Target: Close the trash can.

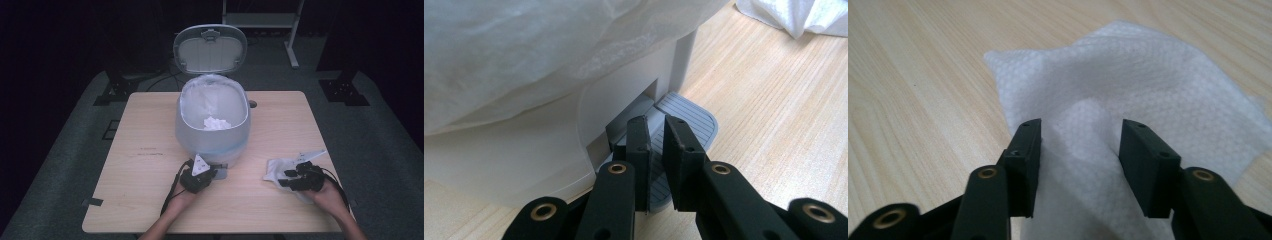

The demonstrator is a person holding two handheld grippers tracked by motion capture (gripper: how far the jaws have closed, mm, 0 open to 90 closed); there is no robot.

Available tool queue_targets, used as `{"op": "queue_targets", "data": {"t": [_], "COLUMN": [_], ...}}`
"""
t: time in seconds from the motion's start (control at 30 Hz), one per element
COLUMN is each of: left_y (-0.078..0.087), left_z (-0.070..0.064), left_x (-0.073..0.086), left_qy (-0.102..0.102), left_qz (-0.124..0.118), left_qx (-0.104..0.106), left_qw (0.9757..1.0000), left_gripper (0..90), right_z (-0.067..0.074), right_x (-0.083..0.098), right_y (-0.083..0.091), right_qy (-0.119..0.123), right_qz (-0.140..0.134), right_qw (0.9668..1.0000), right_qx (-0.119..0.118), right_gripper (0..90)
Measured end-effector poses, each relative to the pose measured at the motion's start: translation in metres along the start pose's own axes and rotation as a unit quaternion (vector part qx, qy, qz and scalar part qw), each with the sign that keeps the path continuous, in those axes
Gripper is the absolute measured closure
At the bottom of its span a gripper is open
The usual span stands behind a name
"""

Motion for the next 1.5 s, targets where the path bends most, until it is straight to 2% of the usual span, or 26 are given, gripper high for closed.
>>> {"op": "queue_targets", "data": {"t": [0.33,0.43,0.5,0.63,0.83,1.2,1.5], "left_y": [0.0,0.0,0.0,0.0,0.0,0.0,0.0], "left_z": [0.0,0.0,0.0,0.0,0.0,0.0,0.0], "left_x": [0.0,0.0,0.0,0.0,0.0,0.0,0.0], "left_qy": [0.001,0.0,0.0,0.0,0.001,-0.001,0.0], "left_qz": [0.0,0.0,0.0,0.0,-0.001,0.002,-0.001], "left_qx": [0.001,0.0,0.0,0.0,0.001,0.0,0.0], "left_qw": [1.0,1.0,1.0,1.0,1.0,1.0,1.0], "left_gripper": [81.5,81.5,81.5,81.5,81.5,81.5,81.5], "right_z": [0.0,0.002,0.003,0.004,0.007,0.006,0.006], "right_x": [0.0,-0.001,-0.001,-0.002,-0.009,-0.031,-0.043], "right_y": [-0.001,-0.001,-0.002,-0.001,0.006,0.033,0.05], "right_qy": [0.001,0.002,0.001,-0.005,-0.01,-0.019,-0.018], "right_qz": [-0.004,0.001,0.004,0.009,-0.003,-0.039,-0.058], "right_qw": [1.0,1.0,0.9999,0.9996,0.9991,0.9974,0.9964], "right_qx": [-0.001,-0.01,-0.016,-0.027,-0.041,-0.058,-0.059], "right_gripper": [74.2,81.9,83.9,84.7,85.2,85.5,85.5]}}
Point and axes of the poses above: each handheld gripper's, and its own axes: y roughly backward along the jaws, x roughly out of its underside, z roughly to its left, the point moved 5 cm from there along -y, roughly forward along the jaws, and after that the axes turned 11 degrees about x, right-handed, at the moved point
